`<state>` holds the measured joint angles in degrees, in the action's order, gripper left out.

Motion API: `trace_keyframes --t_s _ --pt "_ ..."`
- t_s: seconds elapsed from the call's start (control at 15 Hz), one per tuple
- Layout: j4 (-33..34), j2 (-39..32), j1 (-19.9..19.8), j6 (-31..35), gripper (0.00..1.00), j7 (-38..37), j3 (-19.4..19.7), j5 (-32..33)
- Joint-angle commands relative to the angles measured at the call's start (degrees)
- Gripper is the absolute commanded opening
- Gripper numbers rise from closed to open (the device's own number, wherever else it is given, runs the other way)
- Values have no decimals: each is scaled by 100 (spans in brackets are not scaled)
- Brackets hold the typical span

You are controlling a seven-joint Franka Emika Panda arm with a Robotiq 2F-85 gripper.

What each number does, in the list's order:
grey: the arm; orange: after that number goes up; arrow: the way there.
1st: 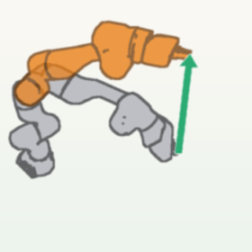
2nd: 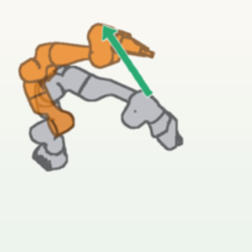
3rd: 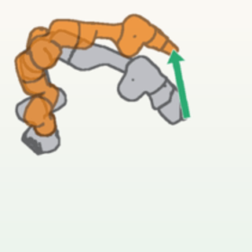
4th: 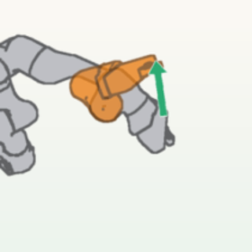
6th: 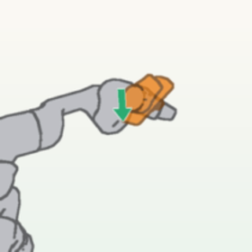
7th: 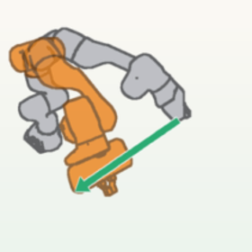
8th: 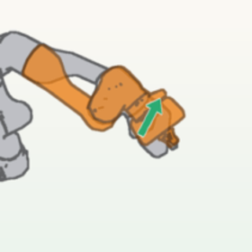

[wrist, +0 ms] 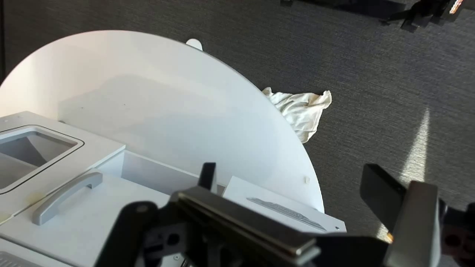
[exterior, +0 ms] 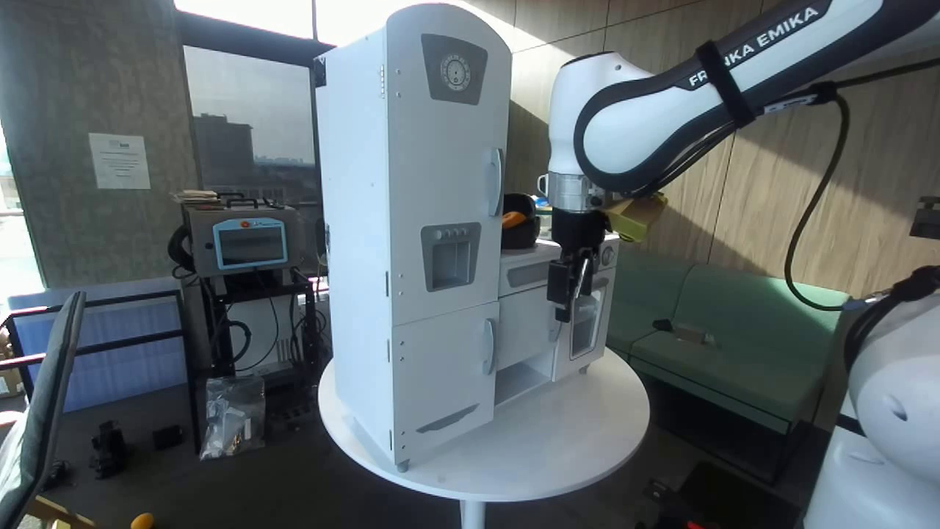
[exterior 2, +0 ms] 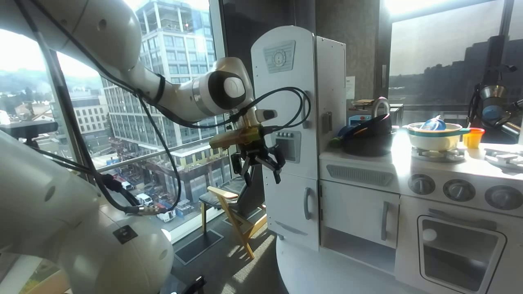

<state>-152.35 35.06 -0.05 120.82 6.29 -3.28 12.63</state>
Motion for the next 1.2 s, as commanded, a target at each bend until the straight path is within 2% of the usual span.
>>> trace_keyframes --t_s 0.0,0.2,0.4,0.6,0.8,1.0,1.13 --pt "-3 34 -6 270 100 -215 24 105" --pt "293 166 -18 609 100 -446 138 -141" --pt "604 302 70 915 100 -189 430 -458" --pt "996 295 220 1253 100 560 840 -621" --pt "1343 -1 536 1699 100 1611 1318 -840" --pt "1540 -274 849 2463 100 2369 1694 -1125" --pt "1645 -516 959 3083 100 2529 1835 -1253"
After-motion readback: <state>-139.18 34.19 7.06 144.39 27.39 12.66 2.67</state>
